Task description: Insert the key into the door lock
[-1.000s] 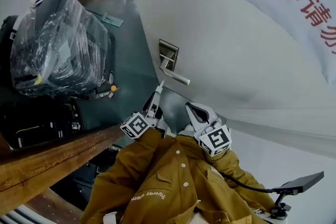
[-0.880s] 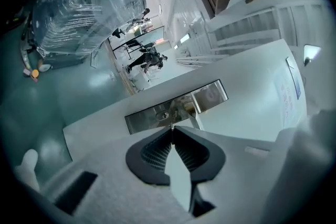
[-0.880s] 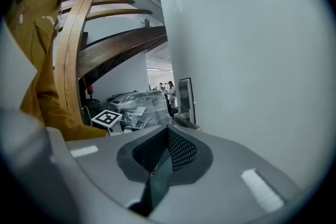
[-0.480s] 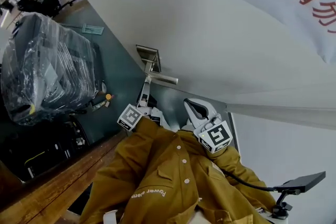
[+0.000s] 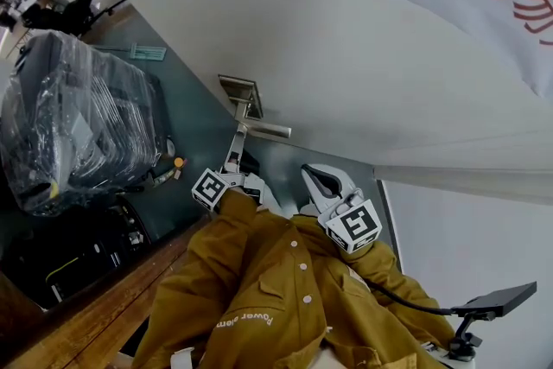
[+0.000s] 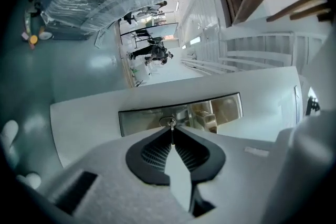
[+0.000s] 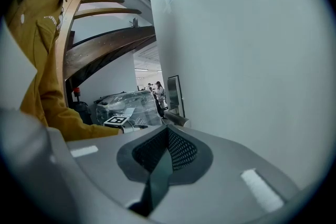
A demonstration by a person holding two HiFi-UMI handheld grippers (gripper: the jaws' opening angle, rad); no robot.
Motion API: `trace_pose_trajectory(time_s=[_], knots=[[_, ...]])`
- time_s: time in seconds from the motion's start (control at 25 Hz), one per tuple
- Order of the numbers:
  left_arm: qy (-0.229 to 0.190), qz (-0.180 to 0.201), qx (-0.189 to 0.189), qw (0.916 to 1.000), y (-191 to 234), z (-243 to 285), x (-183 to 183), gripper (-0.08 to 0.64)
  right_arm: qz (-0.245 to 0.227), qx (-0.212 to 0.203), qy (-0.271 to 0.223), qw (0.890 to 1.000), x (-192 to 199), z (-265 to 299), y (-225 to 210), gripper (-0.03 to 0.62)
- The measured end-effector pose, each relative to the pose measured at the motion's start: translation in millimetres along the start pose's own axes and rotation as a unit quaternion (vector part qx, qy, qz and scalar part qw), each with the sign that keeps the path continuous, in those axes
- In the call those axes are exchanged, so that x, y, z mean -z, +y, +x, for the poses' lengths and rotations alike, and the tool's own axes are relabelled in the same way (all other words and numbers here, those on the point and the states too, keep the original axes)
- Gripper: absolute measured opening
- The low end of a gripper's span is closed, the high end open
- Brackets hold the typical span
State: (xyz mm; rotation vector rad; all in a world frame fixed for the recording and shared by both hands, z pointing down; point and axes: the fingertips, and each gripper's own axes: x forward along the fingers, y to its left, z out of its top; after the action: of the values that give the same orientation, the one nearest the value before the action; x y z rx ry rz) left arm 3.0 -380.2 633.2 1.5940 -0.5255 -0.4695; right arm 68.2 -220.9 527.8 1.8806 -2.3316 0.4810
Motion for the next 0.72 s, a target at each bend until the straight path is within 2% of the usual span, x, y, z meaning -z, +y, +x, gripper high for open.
trace_pose_trajectory(time_s=[0.24,0.36,0.48,0.56,0.64,0.72], knots=[[0.021,-0.033,0.019,0.9991,2.1,27.6,-0.5,0.023,0.000,-0.006,0.006,1.000,2.5,2.9,4.1,0.006],[0.025,-0.018,0.026,0.9992,-0.2,33.6,-1.8,0.025,-0.004,-0.013,0.008,1.000,2.8,5.1,6.7,0.005],[0.033,0.038,-0.001,0.9988,12.6,32.7,-3.8,0.029,-0.007,-0.014,0.010,1.000,2.8,5.4,6.2,0.006],[0.047,0.076,-0.019,0.9958,14.4,30.6,-1.5,0.131,-0.007,-0.014,0.008,1.000,2.7,5.0,6.5,0.006],[0.061,0.120,-0.036,0.9903,14.4,23.7,0.4,0.140,-0.006,-0.015,0.007,1.000,2.2,5.1,7.5,0.006],[0.061,0.183,-0.061,0.9793,12.5,9.9,-3.5,0.140,-0.008,-0.017,0.006,1.000,1.1,6.0,9.3,0.006]])
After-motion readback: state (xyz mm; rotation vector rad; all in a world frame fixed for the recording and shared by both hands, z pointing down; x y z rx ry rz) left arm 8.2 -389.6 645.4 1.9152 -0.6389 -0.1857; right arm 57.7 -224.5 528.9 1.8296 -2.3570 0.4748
